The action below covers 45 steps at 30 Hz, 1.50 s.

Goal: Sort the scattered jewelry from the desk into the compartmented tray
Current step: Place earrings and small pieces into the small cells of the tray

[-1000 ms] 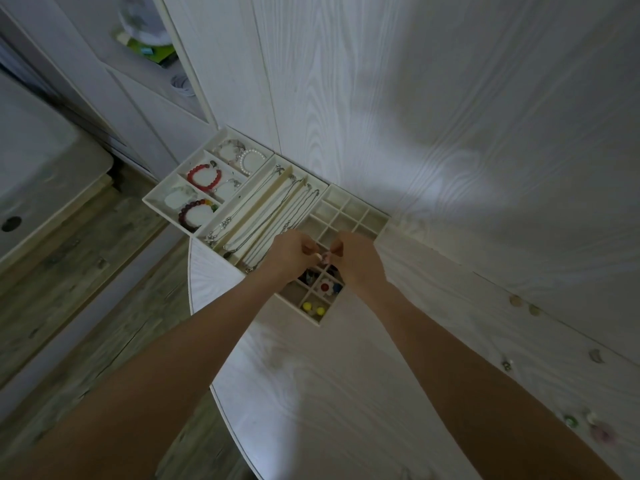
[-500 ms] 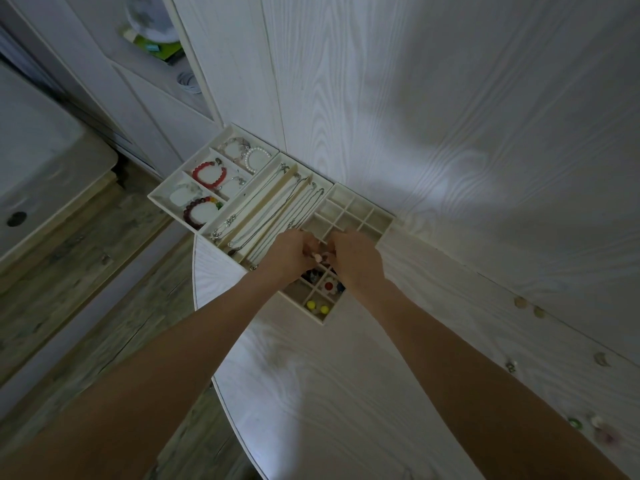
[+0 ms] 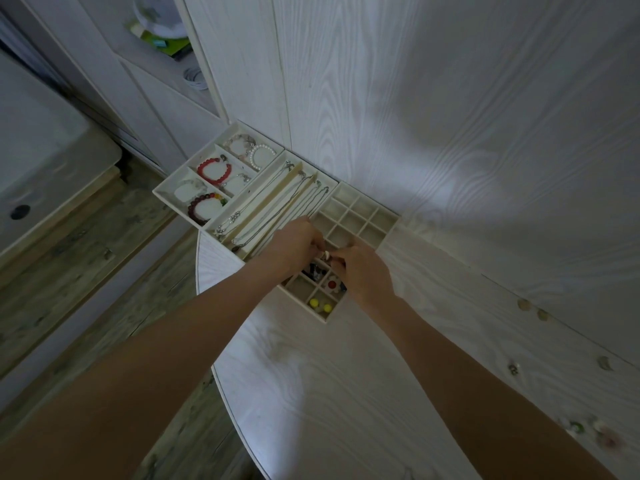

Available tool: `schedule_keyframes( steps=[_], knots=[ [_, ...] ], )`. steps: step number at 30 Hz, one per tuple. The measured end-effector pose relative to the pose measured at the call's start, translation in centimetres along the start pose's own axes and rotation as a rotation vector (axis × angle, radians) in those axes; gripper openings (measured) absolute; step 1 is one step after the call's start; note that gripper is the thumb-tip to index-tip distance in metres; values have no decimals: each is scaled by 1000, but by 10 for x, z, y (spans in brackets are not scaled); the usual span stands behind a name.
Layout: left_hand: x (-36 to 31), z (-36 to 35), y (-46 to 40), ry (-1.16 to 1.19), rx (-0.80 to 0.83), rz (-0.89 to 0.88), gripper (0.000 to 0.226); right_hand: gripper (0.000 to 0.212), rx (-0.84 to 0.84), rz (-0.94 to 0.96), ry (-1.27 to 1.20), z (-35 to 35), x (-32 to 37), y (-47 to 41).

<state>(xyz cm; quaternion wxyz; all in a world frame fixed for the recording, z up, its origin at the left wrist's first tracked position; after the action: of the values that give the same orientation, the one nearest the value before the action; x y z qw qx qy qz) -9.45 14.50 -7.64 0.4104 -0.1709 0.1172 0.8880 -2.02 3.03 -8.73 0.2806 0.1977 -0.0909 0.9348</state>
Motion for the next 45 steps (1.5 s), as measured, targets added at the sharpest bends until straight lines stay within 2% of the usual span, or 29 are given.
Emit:
schedule_keyframes(
  steps=[5, 13, 17, 20, 29, 36, 45],
  knots=[
    [-7, 1, -6, -87, 34, -58, 22, 25, 2, -81, -8, 1, 3, -6],
    [-4, -3, -10, -64, -10, -112, 19, 22, -26, -135, -15, 1, 6, -8],
    [-4, -3, -9, -101, -89, -133, 15, 18, -81, -83, 11, 2, 6, -7],
    [-5, -3, -8, -122, -84, -154, 16, 20, -92, -32, 65, 3, 7, -7],
    [-1, -1, -6, -49, -59, -123, 19, 24, -70, 21, 213, 3, 20, -11],
    [1, -1, -5, -10, -91, -66, 16, 25, -8, -104, 93, 2, 15, -8],
    [1, 0, -5, -4, -89, -56, 16, 20, -12, -50, 68, 4, 9, -12]
  ],
)
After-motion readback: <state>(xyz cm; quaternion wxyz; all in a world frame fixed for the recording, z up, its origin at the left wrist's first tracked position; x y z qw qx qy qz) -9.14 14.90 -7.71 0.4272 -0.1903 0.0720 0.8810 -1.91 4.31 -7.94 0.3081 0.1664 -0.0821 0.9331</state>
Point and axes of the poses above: each hand's wrist, its own y-axis away from the middle knuckle, its own z-axis out of the back of the hand, x = y × z, the point moved 2 cm from there along -y, towards the middle knuckle, and after that the axes turned 14 degrees about -x, right-handed, at the moved point
